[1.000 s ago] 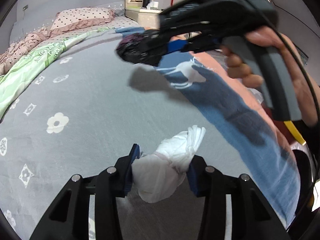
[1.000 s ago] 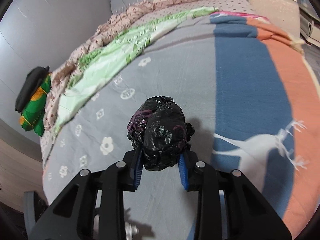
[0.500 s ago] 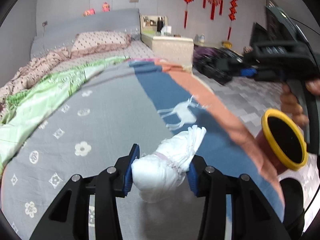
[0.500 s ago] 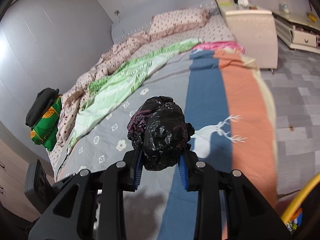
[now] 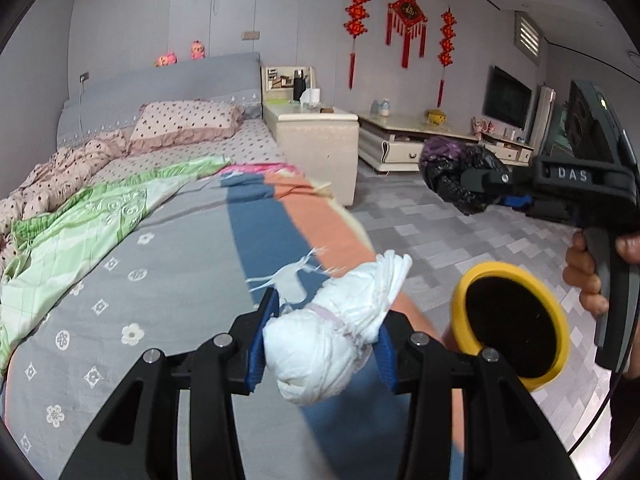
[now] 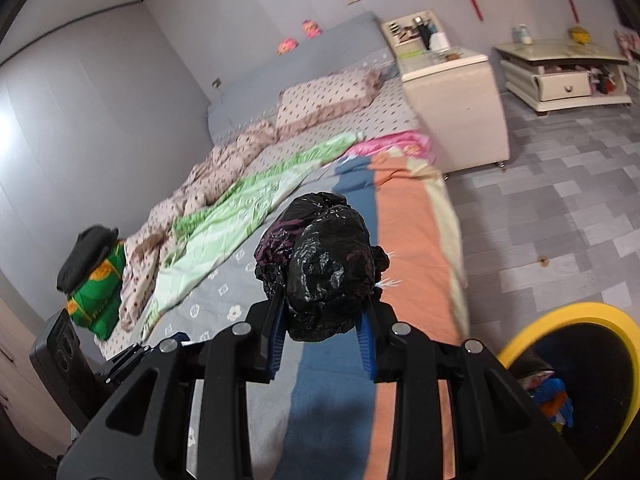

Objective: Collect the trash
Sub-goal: 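Carry the white tissue and black bag over the bin, then open the right tool then the left tool to drop both into the bin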

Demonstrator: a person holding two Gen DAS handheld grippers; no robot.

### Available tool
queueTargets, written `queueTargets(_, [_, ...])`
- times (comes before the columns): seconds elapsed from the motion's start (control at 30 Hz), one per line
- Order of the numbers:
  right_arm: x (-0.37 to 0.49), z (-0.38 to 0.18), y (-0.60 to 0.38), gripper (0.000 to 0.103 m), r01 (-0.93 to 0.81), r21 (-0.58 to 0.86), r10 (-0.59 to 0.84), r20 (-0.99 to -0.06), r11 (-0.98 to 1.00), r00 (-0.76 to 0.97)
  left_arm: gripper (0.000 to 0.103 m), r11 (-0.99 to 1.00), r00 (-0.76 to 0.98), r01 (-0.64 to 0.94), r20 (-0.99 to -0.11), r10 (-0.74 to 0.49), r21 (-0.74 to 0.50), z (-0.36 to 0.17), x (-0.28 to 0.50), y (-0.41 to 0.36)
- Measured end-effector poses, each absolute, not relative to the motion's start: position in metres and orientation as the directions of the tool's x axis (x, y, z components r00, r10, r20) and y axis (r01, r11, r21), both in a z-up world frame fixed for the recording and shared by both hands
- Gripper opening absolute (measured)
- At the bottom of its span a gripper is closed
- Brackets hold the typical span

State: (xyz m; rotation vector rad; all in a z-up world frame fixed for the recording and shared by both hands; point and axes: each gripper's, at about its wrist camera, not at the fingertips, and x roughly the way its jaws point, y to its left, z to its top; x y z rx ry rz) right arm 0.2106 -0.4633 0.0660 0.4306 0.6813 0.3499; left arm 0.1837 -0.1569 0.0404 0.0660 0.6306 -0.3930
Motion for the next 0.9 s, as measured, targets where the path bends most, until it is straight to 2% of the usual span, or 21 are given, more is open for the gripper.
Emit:
queueTargets(0.53, [0.118,0.096,-0.625,0.03,0.008,0.461,0.245,-0.485,0.887,0.839,0.041,0.877,0.739,0.478,-0.518,-0.431,-0.048,0.082,0.158,-0.267])
queueTargets(0.9, [0.098,0.053,-0.659,0.031,0.108,0.428,0.161,-0.545,0.897,0.823,0.042,0.848,0.712,0.529,-0.532,-0.458,-0.022,0.053,0.166,-0.324])
